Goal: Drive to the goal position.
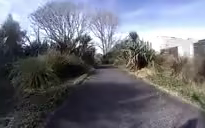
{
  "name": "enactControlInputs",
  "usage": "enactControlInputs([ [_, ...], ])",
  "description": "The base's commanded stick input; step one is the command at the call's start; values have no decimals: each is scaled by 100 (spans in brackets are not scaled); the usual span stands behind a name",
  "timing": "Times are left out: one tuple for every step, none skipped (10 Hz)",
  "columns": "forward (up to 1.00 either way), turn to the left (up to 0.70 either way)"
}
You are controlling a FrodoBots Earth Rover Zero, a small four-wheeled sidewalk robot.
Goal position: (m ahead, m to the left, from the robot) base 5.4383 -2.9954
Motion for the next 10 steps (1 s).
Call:
enactControlInputs([
  [45, -27],
  [45, -27],
  [45, -27],
  [45, -27],
  [45, -27],
  [45, -27],
  [45, -27],
  [45, -27],
  [45, -27],
  [45, -27],
])
